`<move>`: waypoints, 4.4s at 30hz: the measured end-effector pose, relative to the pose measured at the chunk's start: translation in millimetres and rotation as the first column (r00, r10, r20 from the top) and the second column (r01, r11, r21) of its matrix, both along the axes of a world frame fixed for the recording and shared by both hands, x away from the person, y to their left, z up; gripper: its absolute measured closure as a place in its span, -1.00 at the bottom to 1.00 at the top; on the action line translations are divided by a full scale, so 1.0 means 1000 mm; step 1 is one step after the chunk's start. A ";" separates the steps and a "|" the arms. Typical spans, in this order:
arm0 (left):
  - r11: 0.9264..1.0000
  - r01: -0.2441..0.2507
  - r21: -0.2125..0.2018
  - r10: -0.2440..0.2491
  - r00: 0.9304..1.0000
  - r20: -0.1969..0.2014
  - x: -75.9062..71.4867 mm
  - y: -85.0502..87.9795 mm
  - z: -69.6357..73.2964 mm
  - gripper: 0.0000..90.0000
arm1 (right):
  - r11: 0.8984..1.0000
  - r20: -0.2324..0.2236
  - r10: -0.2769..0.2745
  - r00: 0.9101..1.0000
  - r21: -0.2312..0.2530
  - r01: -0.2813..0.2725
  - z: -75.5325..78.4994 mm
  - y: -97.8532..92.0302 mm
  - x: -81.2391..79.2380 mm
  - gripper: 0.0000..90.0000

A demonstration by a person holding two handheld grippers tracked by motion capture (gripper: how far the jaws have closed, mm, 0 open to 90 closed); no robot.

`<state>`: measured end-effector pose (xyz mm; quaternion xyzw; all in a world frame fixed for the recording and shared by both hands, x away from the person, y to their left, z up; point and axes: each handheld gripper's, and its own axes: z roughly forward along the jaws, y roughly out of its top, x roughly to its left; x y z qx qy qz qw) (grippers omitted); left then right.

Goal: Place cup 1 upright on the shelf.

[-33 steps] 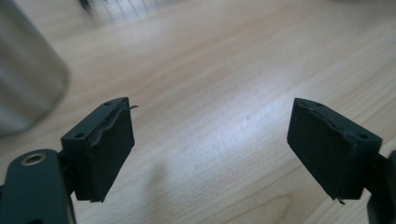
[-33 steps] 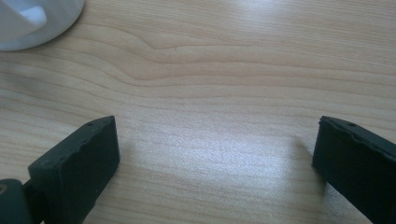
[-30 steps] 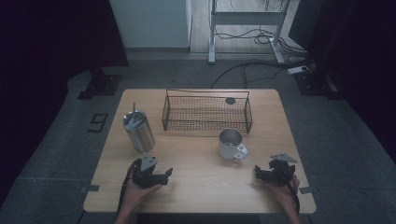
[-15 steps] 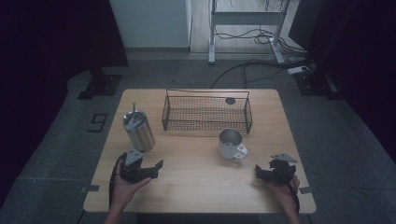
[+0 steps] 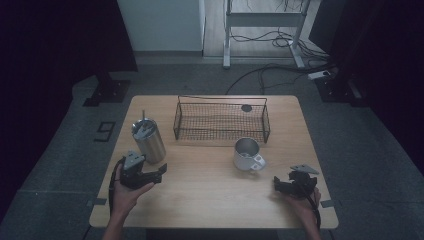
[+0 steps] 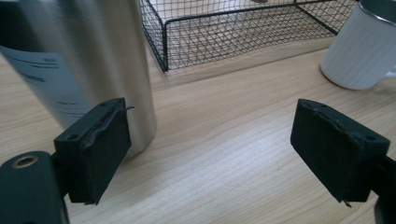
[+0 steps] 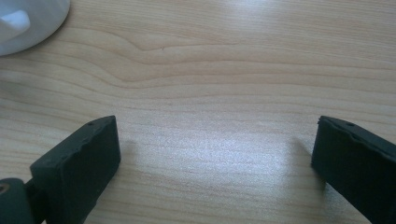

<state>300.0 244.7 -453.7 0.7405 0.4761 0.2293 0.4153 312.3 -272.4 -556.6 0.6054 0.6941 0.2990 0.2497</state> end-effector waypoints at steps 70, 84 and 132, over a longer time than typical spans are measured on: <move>0.991 -0.128 0.050 0.128 0.992 -0.001 0.073 0.034 0.001 -0.90 | 1.000 0.003 -0.007 1.000 -0.001 0.007 0.000 0.000 0.000 -0.96; 0.988 -0.143 0.050 0.143 0.990 0.009 0.083 0.028 0.002 -0.90 | 1.000 0.003 -0.007 1.000 -0.001 0.007 0.000 0.000 0.000 -0.96; 0.995 -0.098 -0.007 0.098 0.995 0.034 0.115 0.028 -0.013 -0.93 | 1.000 0.003 -0.007 1.000 -0.001 0.007 0.000 0.000 0.000 -0.96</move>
